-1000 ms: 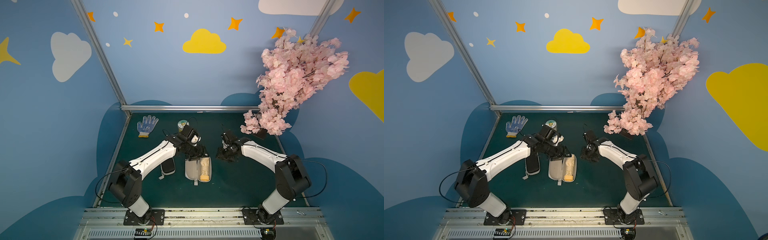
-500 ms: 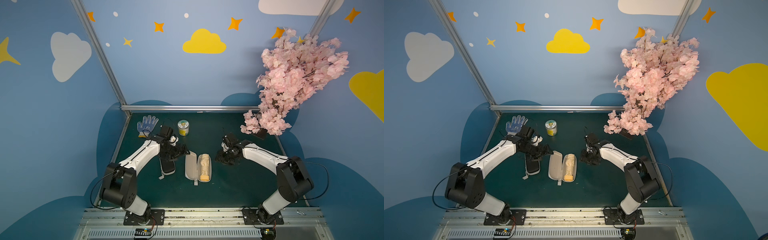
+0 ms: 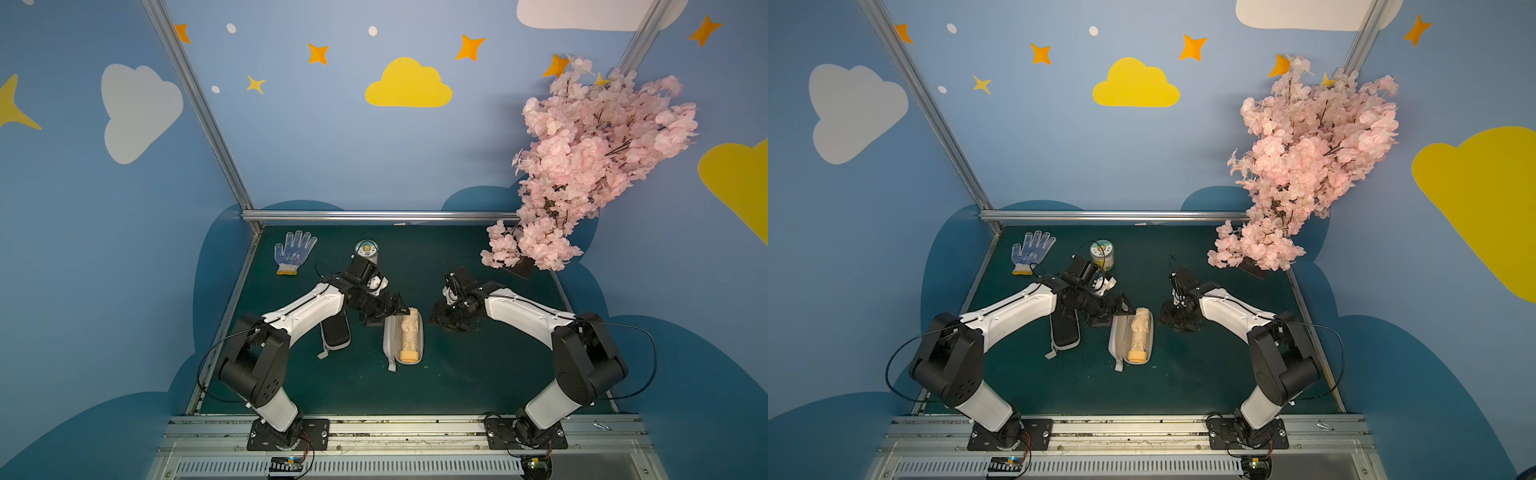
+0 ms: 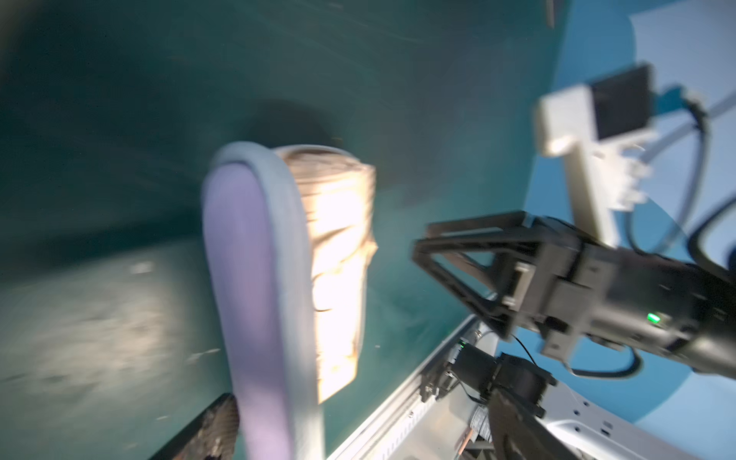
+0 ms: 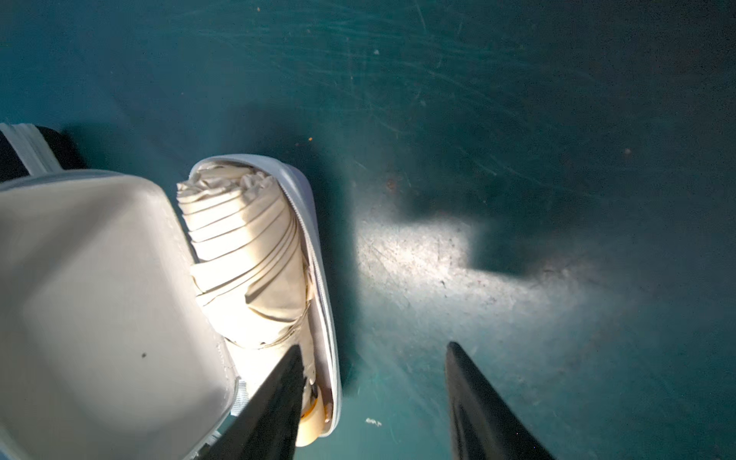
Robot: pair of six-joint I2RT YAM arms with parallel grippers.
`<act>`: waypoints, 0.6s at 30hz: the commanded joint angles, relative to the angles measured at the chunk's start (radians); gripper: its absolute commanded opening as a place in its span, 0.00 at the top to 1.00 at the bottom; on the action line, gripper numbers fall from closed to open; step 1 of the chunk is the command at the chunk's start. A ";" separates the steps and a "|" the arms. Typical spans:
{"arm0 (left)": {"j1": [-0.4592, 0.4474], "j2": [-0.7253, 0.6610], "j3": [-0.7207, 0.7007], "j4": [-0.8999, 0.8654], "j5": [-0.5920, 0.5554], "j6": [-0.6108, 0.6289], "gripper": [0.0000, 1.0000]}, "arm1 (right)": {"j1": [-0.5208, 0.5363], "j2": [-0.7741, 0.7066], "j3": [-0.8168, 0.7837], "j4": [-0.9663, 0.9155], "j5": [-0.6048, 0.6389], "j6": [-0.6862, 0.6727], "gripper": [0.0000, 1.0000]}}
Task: Put umbrellas into zippered umbrella sleeves
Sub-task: Close the umbrella sleeve at the center of the board.
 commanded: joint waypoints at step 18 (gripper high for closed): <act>-0.140 0.181 -0.023 0.237 -0.009 -0.138 0.34 | -0.033 -0.075 -0.074 0.075 -0.136 -0.001 0.58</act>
